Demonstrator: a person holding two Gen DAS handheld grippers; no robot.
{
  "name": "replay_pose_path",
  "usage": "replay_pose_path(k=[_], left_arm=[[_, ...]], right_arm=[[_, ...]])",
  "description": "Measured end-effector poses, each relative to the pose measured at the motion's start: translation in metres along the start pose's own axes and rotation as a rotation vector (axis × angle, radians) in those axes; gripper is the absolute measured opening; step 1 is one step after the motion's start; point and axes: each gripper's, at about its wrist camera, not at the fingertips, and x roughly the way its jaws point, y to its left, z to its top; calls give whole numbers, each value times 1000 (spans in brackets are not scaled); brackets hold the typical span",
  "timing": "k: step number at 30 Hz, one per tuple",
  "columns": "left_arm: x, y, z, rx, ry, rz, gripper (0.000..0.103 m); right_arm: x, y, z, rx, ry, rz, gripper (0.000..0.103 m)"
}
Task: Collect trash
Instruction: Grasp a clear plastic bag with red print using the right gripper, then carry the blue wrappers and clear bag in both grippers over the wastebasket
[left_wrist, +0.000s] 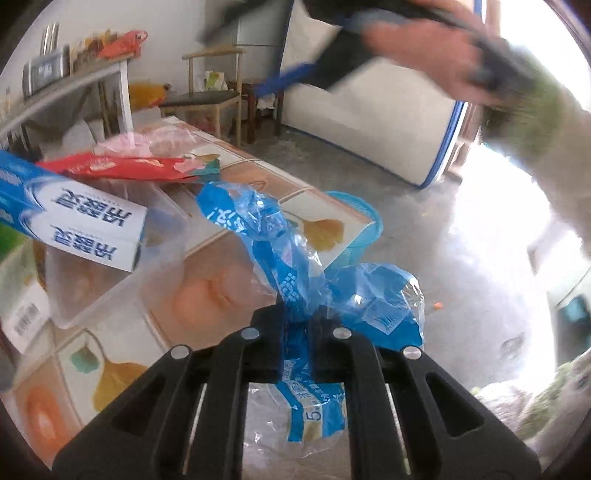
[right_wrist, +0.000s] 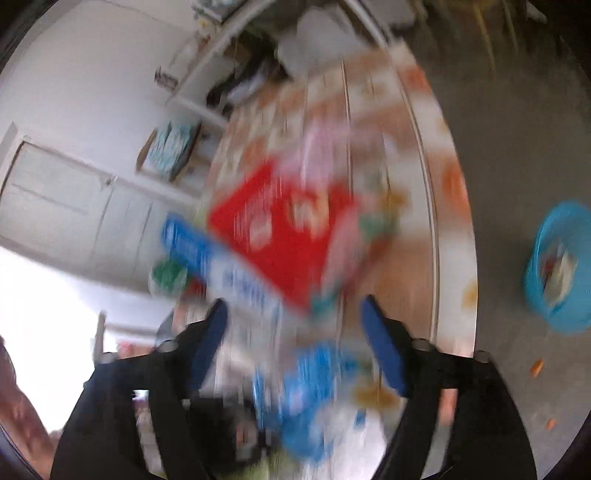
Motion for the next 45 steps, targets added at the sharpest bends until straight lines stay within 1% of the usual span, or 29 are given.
replay_pose_path(k=[1,3,6,8,10,11,12,13,14,15,16,18,21,26,31,32,34,38,41,43,45], left_arm=[[1,2,1,-14,0,-17,7],[2,4,2,-22,-1,-30,7],[2,5,0,-29,-6,-50,7],[2,5,-1,-27,-10,-57,7],[1,6,-3,-29,-13,-68,7],[1,6,-3,-30,-15,-71,7],[1,7,-3,-31,-17,-77,7],[1,7,-3,-31,-18,-81,7],[2,9,-3,-31,-19,-84,7],[2,9,-4,-31,-20,-89,7],[2,11,-4,-32,-20,-92,7],[2,13,-5,-38,-20,-96,7],[2,16,-6,-48,-21,-98,7],[0,11,-6,-39,-25,-83,7],[-6,-4,-2,-4,-31,-40,6],[-8,-7,0,6,-35,-28,6],[-14,-15,6,27,-49,-11,6],[-24,-27,27,53,-82,-8,6],[-24,-34,56,72,-100,-19,6],[-17,-38,80,78,-89,-29,6],[-2,-41,106,63,-58,-52,6]], right_arm=[[11,4,18,-10,-14,-24,81],[35,13,43,-32,-22,-83,81],[82,21,82,-77,3,-199,81],[111,25,99,-98,19,-271,81],[135,25,108,-111,32,-331,81],[147,25,114,-121,37,-383,81],[155,22,116,-124,44,-416,80],[164,17,119,-114,56,-440,72],[168,14,120,-102,70,-444,67],[173,9,120,-85,85,-444,53],[172,7,119,-70,90,-440,42],[172,0,119,-44,80,-416,35],[159,-2,115,-31,33,-399,28],[117,5,113,-51,-78,-391,25],[53,8,102,-73,-195,-360,23],[34,6,95,-77,-225,-353,23],[8,1,84,-75,-258,-336,23],[-58,-25,45,-47,-337,-309,22],[-98,-51,15,-3,-384,-307,23],[-123,-74,-6,44,-413,-311,22],[-141,-105,-27,108,-432,-312,22]])
